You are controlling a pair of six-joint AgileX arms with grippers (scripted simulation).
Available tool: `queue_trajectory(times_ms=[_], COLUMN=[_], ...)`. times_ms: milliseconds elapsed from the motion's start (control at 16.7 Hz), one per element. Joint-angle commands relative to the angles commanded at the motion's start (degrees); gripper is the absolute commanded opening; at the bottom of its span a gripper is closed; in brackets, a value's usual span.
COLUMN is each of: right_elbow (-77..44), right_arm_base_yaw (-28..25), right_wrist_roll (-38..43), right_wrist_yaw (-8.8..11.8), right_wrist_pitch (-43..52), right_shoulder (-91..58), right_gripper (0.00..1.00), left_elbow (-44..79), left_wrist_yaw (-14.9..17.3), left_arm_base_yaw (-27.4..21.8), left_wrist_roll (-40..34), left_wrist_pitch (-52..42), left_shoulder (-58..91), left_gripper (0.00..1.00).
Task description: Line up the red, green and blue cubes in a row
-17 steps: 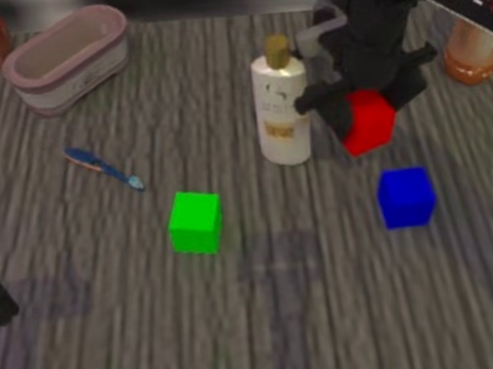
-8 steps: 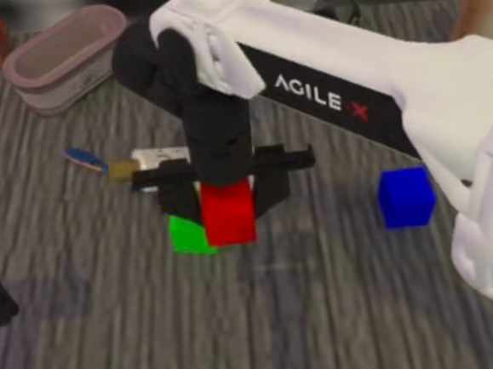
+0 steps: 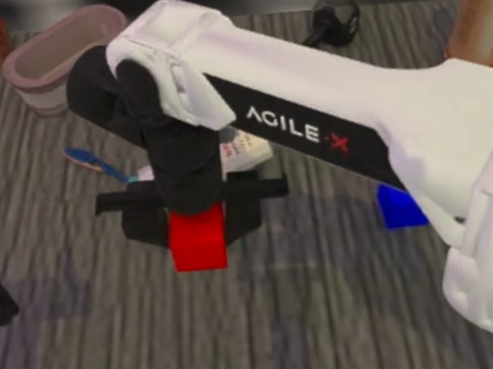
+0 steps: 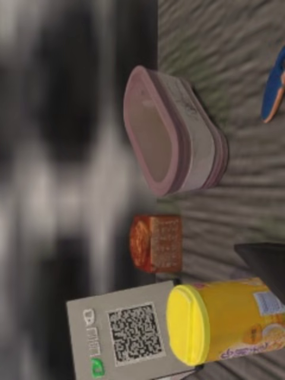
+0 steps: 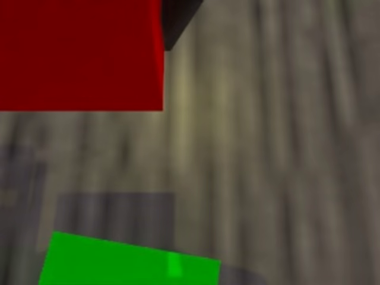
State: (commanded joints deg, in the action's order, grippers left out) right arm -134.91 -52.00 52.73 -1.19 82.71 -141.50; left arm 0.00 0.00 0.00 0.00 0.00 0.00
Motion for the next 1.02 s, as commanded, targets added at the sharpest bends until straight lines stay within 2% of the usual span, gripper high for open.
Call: queue_trajectory(times_ms=[240, 600, 900, 1020], right_elbow=[2.5, 14.5, 15.3, 15.3], right_arm_base_yaw=[0.1, -0.1, -0.2, -0.2], right_wrist_roll=[-0.1, 0.1, 0.2, 0.2], right_wrist_yaw=[0.0, 0.0, 0.0, 0.0], right_wrist_pitch=[-2.5, -14.9, -15.6, -15.6], right_shoulder=[0.1, -0.2, -0.3, -0.3], right_gripper=[0.00, 0.00, 0.00, 0.15], left_elbow=[0.0, 0.0, 0.0, 0.0], left_wrist_yaw=[0.0, 0.0, 0.0, 0.0], left_arm_base_yaw=[0.0, 0.0, 0.0, 0.0], left_wrist_roll=[0.0, 0.0, 0.0, 0.0], left_wrist_pitch=[0.0, 0.0, 0.0, 0.0], left_shoulder=[0.0, 0.0, 0.0, 0.0], left_gripper=[1.00, 1.00, 1.00, 1.00])
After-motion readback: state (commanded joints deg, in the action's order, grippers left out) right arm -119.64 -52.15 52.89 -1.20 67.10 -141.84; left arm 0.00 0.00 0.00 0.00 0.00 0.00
